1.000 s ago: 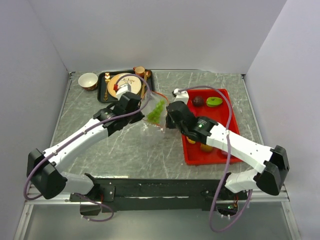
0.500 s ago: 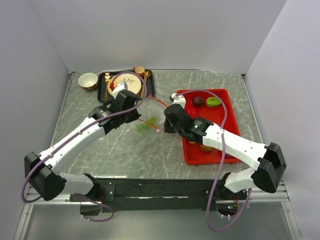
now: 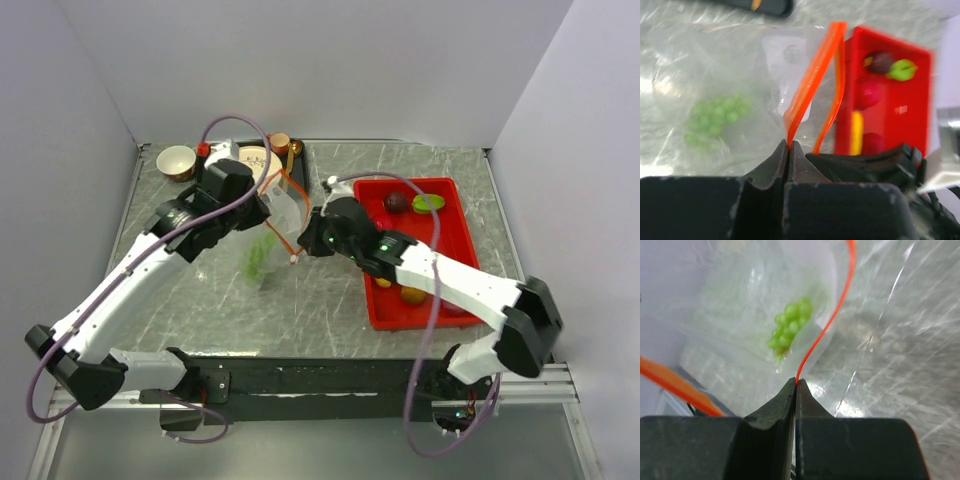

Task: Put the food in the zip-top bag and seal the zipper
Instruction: Adjust the zipper food storage bag at the center of the board.

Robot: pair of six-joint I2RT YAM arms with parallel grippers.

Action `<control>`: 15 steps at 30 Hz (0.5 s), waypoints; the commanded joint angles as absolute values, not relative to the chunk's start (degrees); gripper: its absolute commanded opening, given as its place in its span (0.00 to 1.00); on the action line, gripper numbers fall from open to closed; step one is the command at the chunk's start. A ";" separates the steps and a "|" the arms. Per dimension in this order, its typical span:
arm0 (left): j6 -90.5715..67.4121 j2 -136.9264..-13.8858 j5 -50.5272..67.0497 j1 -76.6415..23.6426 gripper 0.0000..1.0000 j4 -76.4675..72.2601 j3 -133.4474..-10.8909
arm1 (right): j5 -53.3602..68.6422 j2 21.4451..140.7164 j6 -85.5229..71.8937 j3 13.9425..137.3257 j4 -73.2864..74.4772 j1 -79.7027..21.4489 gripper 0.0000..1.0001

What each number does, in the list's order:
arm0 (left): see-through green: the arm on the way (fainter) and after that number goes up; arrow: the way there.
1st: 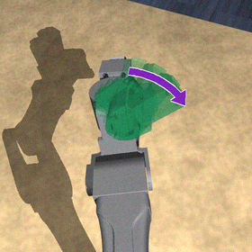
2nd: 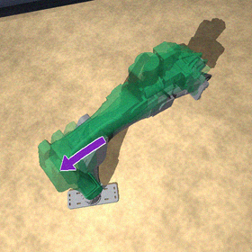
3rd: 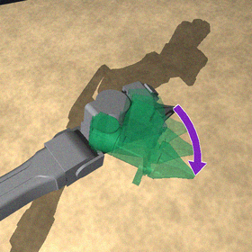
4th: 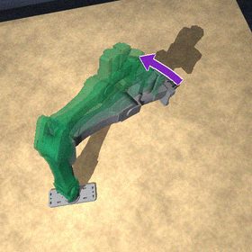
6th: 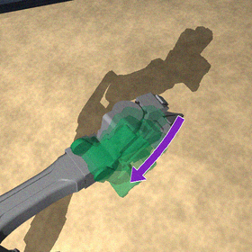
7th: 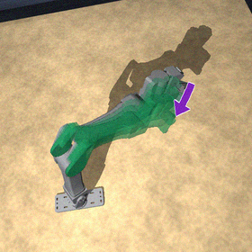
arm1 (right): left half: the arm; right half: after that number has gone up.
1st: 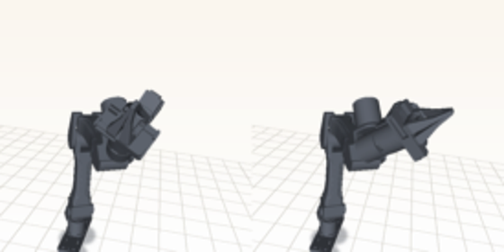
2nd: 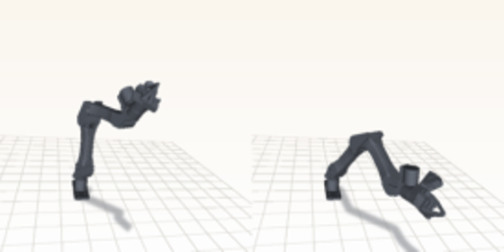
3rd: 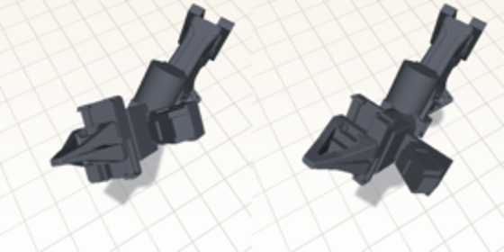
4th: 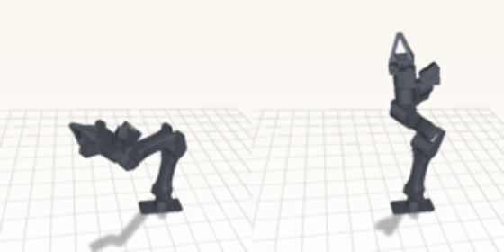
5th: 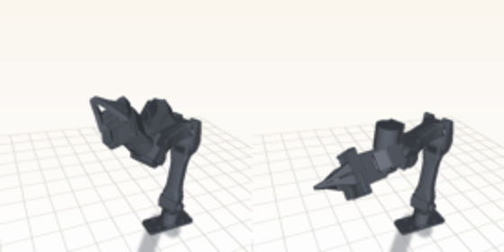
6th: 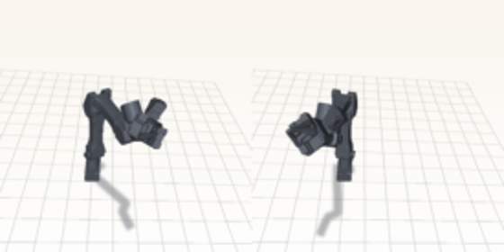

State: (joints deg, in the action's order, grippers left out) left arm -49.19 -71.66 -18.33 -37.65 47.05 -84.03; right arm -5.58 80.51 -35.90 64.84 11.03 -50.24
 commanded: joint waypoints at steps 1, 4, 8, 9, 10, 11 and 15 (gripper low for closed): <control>-48.08 -73.56 -19.86 -37.27 0.01 46.76 -81.74 | -0.09 86.74 -36.65 65.83 13.98 -50.01 0.05; -46.59 -76.54 -18.72 -37.27 0.01 47.63 -82.17 | -1.40 86.31 -38.40 63.11 13.79 -49.83 0.06; -44.74 -79.36 -14.79 -37.35 0.01 44.75 -81.39 | -7.02 84.47 -40.25 60.04 16.25 -49.57 0.09; -44.39 -79.63 -14.07 -37.35 0.01 43.95 -81.21 | -8.08 84.03 -40.51 59.68 16.78 -49.31 0.11; -44.30 -79.72 -13.63 -37.35 0.01 43.34 -80.69 | -9.04 83.24 -40.95 59.16 17.57 -48.96 0.12; -44.21 -80.15 -12.75 -37.35 0.01 42.20 -80.42 | -9.40 82.80 -41.31 58.19 17.84 -48.17 0.19; -43.68 -81.03 -10.38 -37.35 0.01 39.91 -79.28 | -12.13 79.29 -42.19 55.90 19.60 -45.97 0.45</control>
State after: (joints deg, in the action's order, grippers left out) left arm -45.71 -80.95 -13.76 -37.47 45.01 -79.79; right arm -7.03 84.68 -40.64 57.74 16.40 -48.34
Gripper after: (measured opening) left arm 0.021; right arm 0.292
